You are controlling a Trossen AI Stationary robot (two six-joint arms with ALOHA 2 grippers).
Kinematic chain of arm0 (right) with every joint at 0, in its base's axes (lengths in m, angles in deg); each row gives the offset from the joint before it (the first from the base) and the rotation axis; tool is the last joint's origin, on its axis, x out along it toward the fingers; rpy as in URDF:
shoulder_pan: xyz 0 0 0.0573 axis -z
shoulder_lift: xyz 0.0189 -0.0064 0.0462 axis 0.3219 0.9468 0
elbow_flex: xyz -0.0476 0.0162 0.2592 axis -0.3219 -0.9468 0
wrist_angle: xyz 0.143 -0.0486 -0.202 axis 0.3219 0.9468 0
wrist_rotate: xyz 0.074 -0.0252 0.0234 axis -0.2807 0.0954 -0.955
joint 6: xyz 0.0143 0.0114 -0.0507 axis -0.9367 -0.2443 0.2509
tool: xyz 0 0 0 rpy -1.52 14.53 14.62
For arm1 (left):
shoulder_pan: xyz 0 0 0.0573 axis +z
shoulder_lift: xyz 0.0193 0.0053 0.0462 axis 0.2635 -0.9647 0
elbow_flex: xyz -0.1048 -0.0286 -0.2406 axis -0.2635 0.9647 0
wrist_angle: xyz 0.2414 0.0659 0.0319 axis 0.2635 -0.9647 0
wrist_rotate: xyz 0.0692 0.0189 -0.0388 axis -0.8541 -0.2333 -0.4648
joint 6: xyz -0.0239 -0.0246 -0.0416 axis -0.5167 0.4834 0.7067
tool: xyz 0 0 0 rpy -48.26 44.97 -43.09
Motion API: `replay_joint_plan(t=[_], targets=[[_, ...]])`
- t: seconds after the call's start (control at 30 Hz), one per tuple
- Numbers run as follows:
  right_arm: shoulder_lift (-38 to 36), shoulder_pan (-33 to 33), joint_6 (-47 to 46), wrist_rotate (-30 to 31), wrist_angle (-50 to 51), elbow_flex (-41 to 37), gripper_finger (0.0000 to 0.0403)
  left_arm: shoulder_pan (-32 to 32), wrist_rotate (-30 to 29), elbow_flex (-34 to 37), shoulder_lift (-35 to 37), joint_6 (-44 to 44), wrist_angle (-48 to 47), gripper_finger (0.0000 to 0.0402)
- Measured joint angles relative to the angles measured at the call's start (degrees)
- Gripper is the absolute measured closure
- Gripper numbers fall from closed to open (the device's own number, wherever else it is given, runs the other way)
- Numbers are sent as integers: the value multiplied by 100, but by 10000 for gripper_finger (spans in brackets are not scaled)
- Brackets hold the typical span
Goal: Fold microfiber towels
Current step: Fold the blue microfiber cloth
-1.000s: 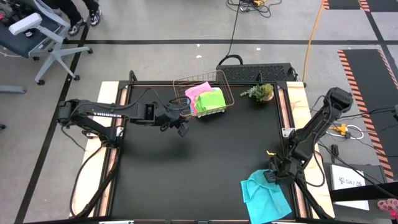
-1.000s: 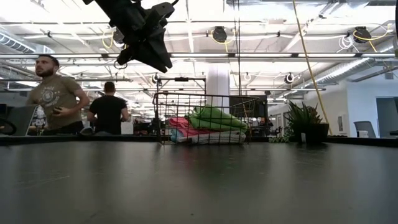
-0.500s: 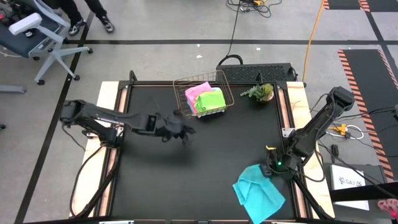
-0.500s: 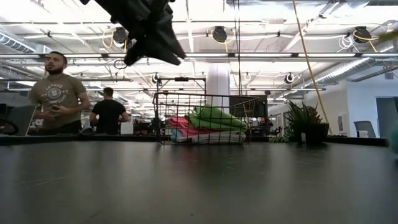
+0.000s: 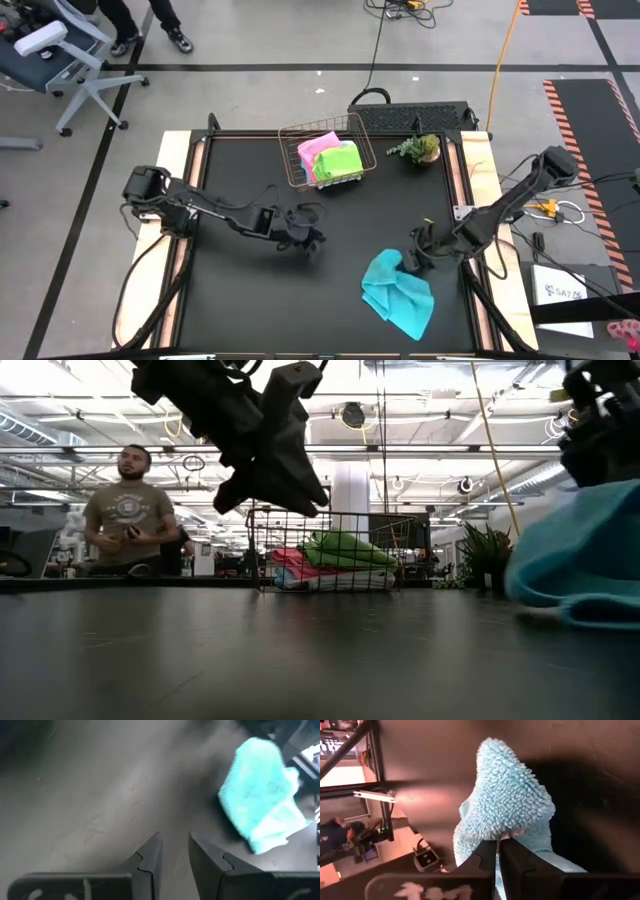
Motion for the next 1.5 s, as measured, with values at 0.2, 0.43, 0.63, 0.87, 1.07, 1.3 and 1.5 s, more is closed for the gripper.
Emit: replay_joint_plan(t=[0.2,0.43,0.63,0.87,1.07,1.3,1.5], targets=[[264,694,873,-18,-435,-2,403,4,2,0,37,-268,413,311],[458,1528,1635,-22,-543,-2,403,4,-53,0,37,-589,922,311],[481,2108,2394,-24,-1147,-2,403,-10,-944,-2,8,-1075,786,312],[479,2460,2841,-29,-1553,-4,403,-149,-1379,-8,-129,-1932,784,312],[479,2610,3003,-29,-1718,-4,403,-302,-1428,-4,-548,-2164,998,312],[479,2684,3121,-31,-1790,-4,403,-449,-1367,-13,-1010,-1632,1283,312],[479,2684,3121,-49,-1782,-4,403,-390,-1771,-13,-1062,-1626,1248,312]])
